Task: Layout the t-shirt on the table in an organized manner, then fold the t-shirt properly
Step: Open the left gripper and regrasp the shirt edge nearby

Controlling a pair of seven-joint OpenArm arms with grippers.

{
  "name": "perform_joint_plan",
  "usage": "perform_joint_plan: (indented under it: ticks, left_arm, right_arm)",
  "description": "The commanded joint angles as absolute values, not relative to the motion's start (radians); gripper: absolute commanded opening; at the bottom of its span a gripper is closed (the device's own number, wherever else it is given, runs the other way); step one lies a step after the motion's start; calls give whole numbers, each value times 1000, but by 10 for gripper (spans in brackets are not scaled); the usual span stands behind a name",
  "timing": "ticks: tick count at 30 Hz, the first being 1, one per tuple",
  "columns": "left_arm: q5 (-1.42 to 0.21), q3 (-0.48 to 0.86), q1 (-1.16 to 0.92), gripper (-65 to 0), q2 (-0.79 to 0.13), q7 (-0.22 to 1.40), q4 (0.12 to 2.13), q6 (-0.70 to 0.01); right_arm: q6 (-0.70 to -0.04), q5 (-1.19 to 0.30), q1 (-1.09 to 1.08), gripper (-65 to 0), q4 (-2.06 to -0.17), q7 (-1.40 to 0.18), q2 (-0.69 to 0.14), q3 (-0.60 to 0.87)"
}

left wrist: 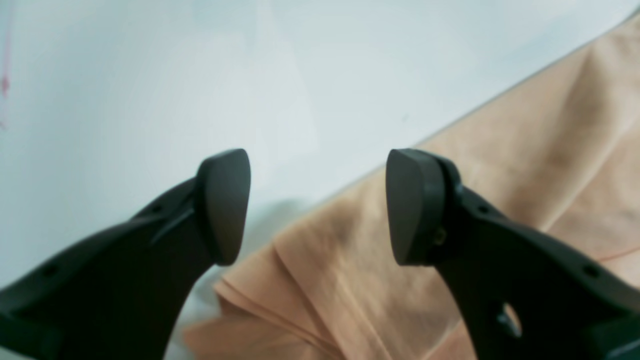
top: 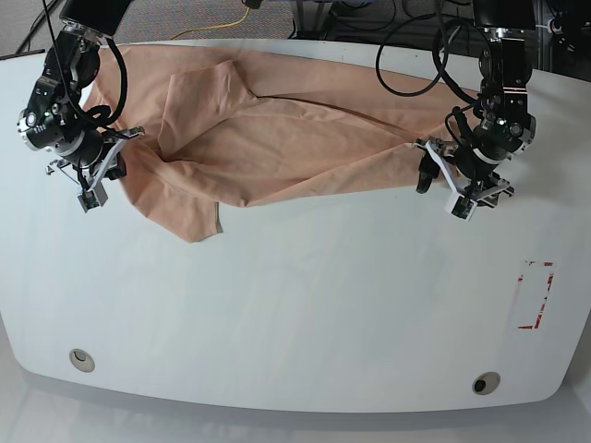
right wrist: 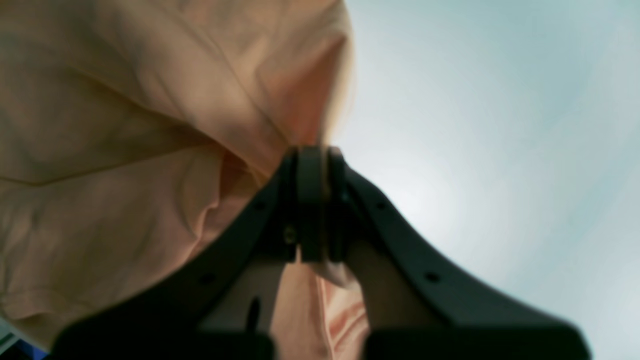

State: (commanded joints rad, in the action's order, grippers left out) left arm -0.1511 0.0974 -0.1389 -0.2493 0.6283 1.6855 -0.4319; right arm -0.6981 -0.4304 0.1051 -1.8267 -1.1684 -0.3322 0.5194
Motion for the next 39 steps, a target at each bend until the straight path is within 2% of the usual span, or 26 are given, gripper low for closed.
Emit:
perform_joint_plan:
  ticks: [20,39]
  left_arm:
    - [-151,197,-183,-247,-249,664,1662,-432]
    - [-153,124,-185,-247,-249,673,1646,-433]
  right_arm:
    - [-698,-430,105,-650,-1827,-1168,-332,519]
    - [-698,-430,105,-650,-1827,-1168,-332,519]
